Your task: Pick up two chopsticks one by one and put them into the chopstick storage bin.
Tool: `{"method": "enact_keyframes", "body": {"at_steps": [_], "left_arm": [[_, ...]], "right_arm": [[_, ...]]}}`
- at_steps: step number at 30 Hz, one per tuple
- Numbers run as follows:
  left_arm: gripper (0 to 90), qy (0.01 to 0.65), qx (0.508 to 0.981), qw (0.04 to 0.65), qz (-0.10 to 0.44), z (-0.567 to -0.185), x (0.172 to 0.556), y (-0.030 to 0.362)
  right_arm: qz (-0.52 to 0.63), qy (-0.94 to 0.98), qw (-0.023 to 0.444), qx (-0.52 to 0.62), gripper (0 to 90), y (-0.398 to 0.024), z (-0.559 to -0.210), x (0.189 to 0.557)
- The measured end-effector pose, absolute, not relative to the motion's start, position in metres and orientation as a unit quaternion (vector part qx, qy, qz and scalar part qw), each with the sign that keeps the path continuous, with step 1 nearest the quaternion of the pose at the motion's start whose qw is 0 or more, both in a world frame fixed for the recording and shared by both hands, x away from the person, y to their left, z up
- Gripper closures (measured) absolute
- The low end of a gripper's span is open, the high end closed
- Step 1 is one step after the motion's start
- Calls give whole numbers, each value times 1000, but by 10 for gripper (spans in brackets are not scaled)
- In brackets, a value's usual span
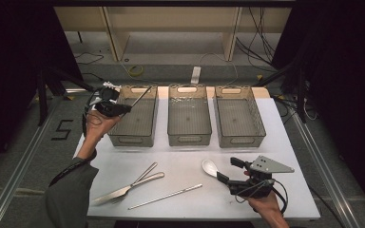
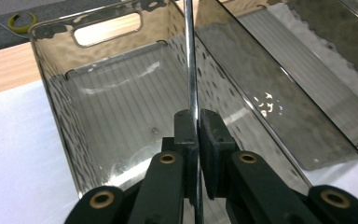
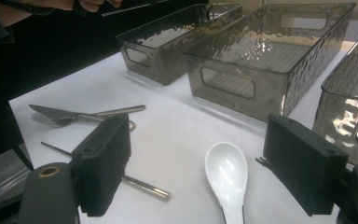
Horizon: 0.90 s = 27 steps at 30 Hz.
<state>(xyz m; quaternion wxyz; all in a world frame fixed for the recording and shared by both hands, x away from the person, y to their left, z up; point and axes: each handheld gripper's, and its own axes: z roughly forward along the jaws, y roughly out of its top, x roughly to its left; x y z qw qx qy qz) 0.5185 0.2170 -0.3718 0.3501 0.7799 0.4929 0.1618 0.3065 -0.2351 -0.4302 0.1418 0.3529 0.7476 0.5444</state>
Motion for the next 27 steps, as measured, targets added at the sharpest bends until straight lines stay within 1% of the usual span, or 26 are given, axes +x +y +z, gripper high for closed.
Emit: {"method": "enact_keyframes", "body": {"at_steps": [19,27], "left_arm": [[854,514,774,330,167,-395,538,223],[841,518,774,326,165,-401,546,217]], "right_arm": [[544,748,140,355,241,-235,-431,307],[545,747,137,355,241,-235,-431,307]]}}
